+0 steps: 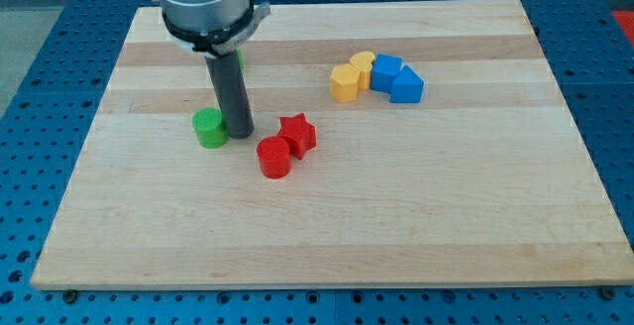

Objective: Place the red star below the hexagon

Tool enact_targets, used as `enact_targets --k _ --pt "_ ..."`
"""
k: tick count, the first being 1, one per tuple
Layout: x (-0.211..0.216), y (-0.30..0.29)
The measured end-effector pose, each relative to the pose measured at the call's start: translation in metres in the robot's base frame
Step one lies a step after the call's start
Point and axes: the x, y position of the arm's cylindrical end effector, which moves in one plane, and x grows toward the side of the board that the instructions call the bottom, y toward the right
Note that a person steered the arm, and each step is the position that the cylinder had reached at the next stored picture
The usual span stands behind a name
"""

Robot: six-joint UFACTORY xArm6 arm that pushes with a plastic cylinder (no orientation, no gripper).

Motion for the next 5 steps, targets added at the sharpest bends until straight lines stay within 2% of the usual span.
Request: enact_targets --k 1,2,5 --pt "0.025 0.020" --pt "0.032 0.047" --pt "0.013 0.056"
